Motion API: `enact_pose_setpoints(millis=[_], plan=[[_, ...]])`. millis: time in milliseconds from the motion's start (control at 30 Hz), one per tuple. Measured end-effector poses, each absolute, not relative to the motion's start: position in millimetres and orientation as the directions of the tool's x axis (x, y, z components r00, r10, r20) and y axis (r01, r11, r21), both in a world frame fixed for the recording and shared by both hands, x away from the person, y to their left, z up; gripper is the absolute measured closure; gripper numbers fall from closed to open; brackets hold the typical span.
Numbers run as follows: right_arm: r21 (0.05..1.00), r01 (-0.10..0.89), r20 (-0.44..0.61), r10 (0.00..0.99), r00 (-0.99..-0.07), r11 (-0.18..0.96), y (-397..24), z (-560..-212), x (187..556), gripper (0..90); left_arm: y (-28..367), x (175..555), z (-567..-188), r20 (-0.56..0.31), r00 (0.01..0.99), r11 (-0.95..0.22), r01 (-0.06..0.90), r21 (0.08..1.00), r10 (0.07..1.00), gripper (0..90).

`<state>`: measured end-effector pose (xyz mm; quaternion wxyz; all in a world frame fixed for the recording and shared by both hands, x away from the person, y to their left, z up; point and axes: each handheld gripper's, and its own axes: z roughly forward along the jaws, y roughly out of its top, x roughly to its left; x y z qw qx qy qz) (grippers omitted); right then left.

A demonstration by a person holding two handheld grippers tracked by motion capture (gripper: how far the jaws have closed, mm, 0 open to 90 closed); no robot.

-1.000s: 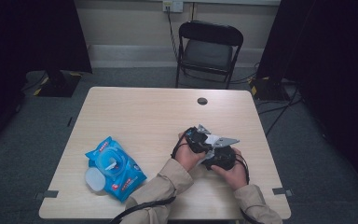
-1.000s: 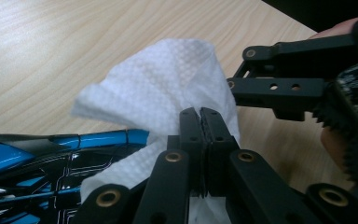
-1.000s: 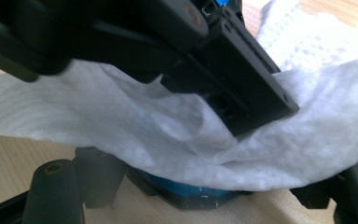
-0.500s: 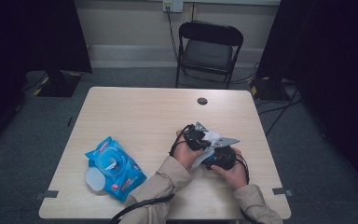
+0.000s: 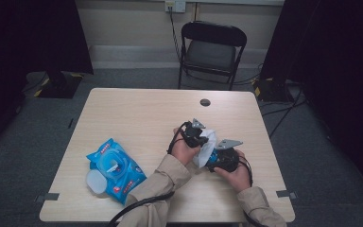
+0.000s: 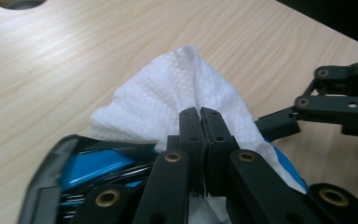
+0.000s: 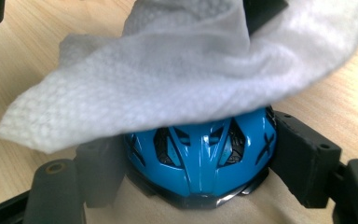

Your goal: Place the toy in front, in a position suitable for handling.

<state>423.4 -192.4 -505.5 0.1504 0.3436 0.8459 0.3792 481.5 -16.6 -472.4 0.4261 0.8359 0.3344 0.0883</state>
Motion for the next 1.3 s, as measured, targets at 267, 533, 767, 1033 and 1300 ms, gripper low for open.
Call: enact_pose_setpoints(millis=[267, 533, 767, 1033, 1300], plan=[[0.745, 0.466, 0.006, 0.695, -0.719, 0.477, -192, -506, 423, 25.1, -4, 486, -470, -0.102, 0.738, -0.416, 0.483, 0.77, 0.667, 88.5], [0.745, 0.467, 0.007, 0.695, -0.719, 0.476, -192, -505, 423, 25.1, 7, 488, -471, -0.087, 0.72, -0.412, 0.487, 0.77, 0.688, 88.5], [0.745, 0.467, 0.007, 0.695, -0.719, 0.476, -192, -505, 423, 25.1, 11, 490, -470, -0.078, 0.709, -0.409, 0.489, 0.77, 0.701, 88.6], [0.745, 0.468, 0.007, 0.695, -0.719, 0.476, -192, -505, 424, 25.1, 20, 491, -466, -0.084, 0.693, -0.391, 0.498, 0.774, 0.716, 88.6], [0.745, 0.466, 0.006, 0.694, -0.72, 0.477, -192, -505, 424, 25.1, 28, 489, -458, -0.097, 0.694, -0.382, 0.5, 0.777, 0.713, 88.7]])
